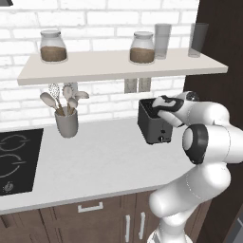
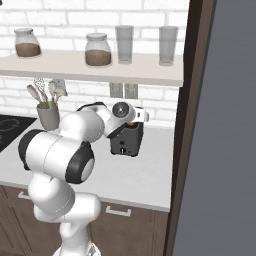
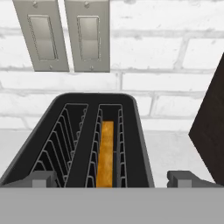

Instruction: Start the toaster. Once the lever pops up, take the bread to the plate on the dining counter.

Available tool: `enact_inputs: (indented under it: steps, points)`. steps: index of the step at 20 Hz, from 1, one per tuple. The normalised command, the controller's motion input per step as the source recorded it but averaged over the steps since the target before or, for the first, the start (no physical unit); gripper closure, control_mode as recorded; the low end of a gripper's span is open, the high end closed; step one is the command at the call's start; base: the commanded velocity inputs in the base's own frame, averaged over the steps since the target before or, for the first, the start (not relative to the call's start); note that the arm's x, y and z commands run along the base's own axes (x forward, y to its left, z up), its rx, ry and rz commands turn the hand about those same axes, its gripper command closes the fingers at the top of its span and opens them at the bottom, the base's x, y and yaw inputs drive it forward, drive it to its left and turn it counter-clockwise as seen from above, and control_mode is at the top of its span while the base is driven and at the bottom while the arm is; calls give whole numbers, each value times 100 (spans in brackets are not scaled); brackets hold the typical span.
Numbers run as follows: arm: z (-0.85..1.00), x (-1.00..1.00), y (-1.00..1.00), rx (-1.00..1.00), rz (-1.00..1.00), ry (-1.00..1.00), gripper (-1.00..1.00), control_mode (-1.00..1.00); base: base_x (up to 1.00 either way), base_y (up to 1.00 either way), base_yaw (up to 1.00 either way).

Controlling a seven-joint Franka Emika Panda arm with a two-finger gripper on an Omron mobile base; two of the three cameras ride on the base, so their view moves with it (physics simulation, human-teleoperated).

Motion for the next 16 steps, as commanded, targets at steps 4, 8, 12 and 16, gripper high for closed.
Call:
enact_inputs:
  steps: [4, 8, 12, 16]
  points:
    - [-6, 0, 0, 0, 0, 0, -100, -100, 0, 0, 0]
    - [-8, 0, 0, 0, 0, 0, -100, -100, 0, 0, 0]
    - [-6, 0, 0, 0, 0, 1, -100, -100, 0, 0, 0]
    - [0, 0, 1, 0, 0, 3, -100, -100, 0, 0, 0]
